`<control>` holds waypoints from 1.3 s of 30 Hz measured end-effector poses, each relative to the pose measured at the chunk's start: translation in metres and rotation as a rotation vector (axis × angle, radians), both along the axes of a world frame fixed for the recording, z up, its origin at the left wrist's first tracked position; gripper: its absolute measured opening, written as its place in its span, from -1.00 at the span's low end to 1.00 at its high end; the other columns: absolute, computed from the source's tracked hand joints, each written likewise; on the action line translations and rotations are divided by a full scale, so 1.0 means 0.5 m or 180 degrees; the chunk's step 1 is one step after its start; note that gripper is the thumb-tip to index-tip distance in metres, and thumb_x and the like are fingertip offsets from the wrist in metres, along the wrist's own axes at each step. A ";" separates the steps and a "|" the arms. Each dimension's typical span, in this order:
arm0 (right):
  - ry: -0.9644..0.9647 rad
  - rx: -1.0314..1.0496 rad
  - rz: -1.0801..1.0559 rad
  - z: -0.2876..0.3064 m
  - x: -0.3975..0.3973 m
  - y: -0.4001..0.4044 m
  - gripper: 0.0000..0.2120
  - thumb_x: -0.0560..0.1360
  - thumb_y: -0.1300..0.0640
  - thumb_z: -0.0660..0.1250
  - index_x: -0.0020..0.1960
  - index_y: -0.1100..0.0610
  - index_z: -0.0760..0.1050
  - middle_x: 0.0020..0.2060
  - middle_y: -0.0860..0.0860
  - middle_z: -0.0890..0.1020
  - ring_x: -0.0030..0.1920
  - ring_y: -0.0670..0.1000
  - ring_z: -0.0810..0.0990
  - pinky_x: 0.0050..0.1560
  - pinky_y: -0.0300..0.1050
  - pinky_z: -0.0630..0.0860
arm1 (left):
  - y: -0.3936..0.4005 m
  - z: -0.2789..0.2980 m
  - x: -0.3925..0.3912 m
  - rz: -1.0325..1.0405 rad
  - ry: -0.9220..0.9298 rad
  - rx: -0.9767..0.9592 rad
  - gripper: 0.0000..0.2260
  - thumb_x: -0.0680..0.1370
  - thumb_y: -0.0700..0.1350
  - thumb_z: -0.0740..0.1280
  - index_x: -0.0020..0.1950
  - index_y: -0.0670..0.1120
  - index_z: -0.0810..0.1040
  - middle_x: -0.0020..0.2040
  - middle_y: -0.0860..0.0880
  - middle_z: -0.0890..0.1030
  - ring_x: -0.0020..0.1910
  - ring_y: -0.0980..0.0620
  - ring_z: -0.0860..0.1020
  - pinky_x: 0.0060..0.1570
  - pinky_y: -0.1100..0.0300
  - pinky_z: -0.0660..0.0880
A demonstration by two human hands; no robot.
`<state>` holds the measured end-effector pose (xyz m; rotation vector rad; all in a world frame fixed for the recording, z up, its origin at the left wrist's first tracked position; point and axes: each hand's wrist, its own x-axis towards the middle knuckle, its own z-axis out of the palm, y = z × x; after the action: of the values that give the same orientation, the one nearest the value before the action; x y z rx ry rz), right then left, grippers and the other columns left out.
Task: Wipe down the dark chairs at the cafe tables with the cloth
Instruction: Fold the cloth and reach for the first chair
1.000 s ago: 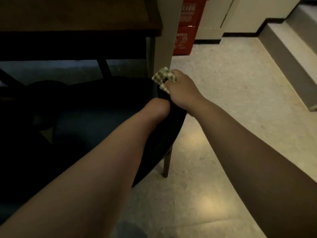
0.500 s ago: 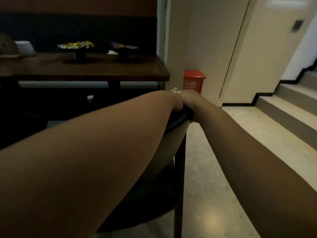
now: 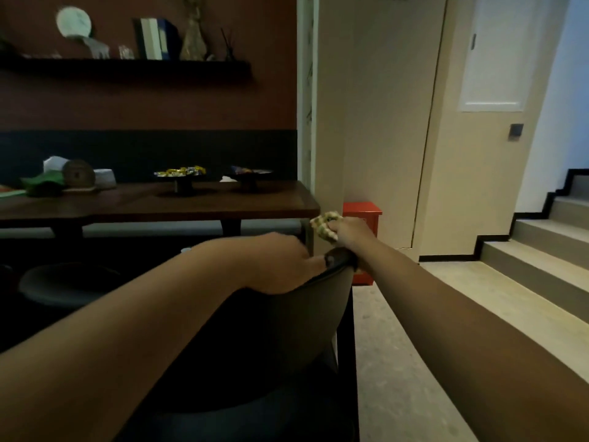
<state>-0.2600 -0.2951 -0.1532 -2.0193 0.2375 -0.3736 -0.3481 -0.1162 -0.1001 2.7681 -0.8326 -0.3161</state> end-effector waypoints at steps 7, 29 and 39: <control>-0.0676 0.0306 0.0837 -0.035 -0.064 -0.022 -0.70 0.61 0.05 0.18 0.00 0.21 0.62 -0.05 0.15 0.67 0.04 0.12 0.62 0.15 -0.01 0.49 | 0.046 -0.002 -0.018 -0.0058 0.0242 -0.0557 -0.72 0.53 0.06 0.35 0.22 0.06 0.58 -0.05 0.14 0.53 -0.07 0.16 0.50 -0.22 0.29 0.37; -0.2155 -0.0605 0.1089 -0.068 -0.146 0.033 -0.69 0.59 -0.08 0.16 -0.25 -0.07 0.56 -0.34 -0.10 0.65 -0.36 -0.15 0.58 -0.30 -0.40 0.45 | 0.160 -0.016 -0.009 0.0093 0.0124 -0.0485 -0.33 0.03 0.47 0.23 -0.04 0.11 0.62 -0.10 0.12 0.63 -0.14 0.18 0.60 -0.26 0.34 0.45; -0.2178 -0.0580 0.0922 -0.064 -0.161 0.070 -0.58 0.59 -0.04 0.17 -0.22 0.24 0.59 -0.35 0.10 0.64 -0.29 0.12 0.61 -0.22 -0.11 0.52 | 0.165 -0.022 -0.004 -0.0071 -0.0062 -0.0683 -0.35 -0.04 0.42 0.32 -0.07 0.12 0.62 -0.08 0.09 0.63 -0.08 0.14 0.60 -0.16 0.25 0.50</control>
<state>-0.3407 -0.2599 -0.1853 -1.9395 -0.5222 -0.8897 -0.3502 -0.0338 -0.1109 2.5684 -0.8491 -0.1913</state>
